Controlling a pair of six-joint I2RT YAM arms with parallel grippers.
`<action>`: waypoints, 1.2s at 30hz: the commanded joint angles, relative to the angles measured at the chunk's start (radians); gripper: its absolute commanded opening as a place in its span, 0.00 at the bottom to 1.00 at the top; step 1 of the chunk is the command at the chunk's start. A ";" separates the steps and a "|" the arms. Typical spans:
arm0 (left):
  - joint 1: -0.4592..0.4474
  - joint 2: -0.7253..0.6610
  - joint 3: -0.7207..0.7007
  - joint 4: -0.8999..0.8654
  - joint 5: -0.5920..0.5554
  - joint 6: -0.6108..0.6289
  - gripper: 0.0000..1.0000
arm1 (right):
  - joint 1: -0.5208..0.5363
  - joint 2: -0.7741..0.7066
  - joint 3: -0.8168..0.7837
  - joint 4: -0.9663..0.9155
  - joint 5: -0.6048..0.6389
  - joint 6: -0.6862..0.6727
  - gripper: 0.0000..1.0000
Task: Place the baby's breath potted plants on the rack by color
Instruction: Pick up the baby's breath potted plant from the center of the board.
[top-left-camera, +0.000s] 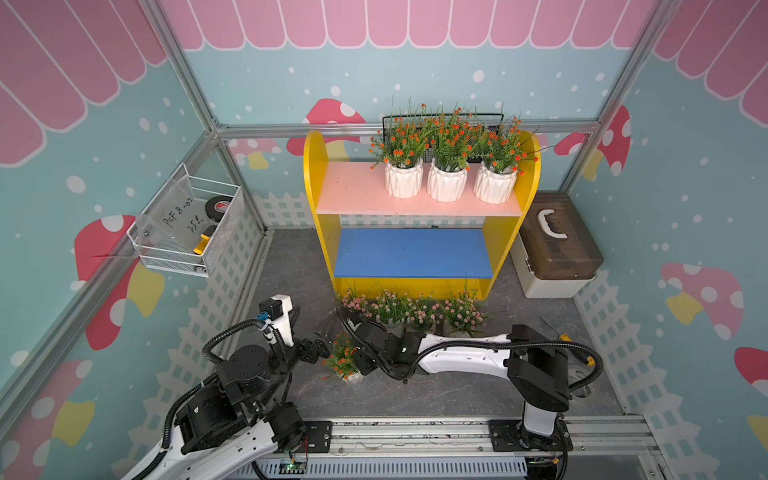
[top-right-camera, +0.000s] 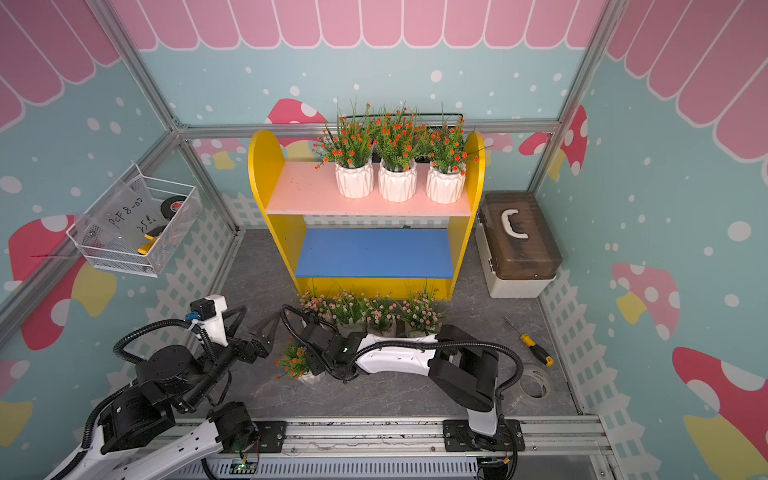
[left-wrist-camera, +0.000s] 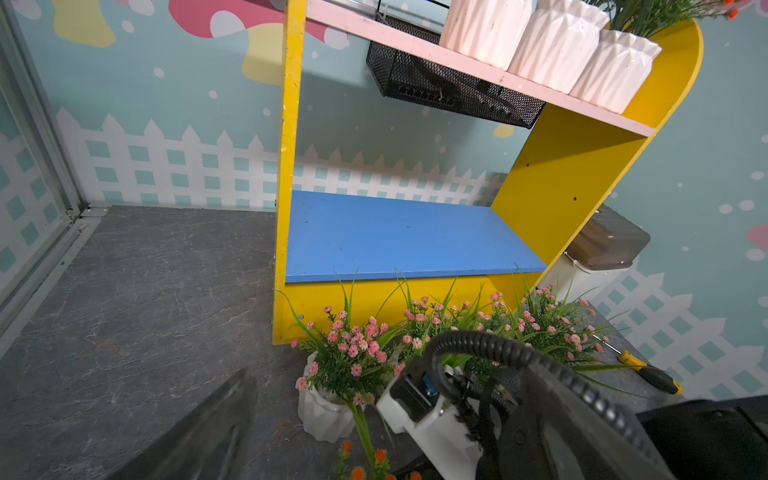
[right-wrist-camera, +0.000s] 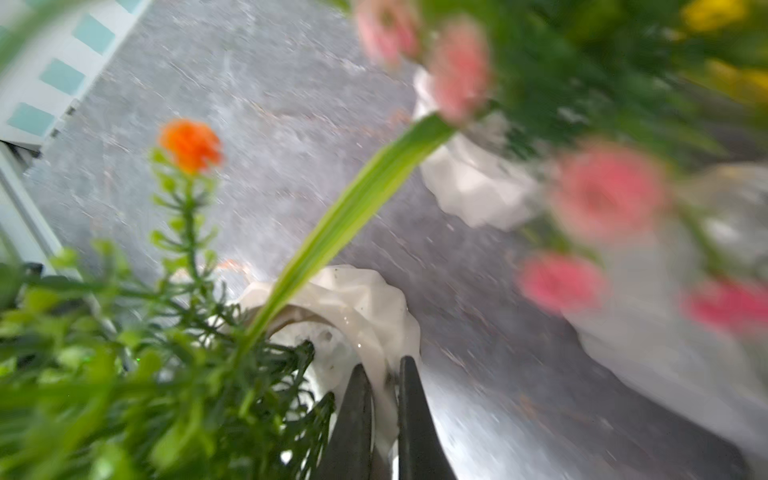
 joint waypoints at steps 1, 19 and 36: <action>-0.005 0.019 -0.011 0.021 0.016 -0.009 0.97 | -0.005 -0.074 -0.069 -0.075 0.055 -0.015 0.04; -0.005 0.195 -0.113 0.318 0.268 0.121 0.99 | -0.139 -0.558 -0.410 -0.204 0.025 0.006 0.03; -0.005 0.269 -0.233 0.521 0.487 0.178 0.99 | -0.242 -0.720 -0.455 -0.261 -0.096 -0.022 0.02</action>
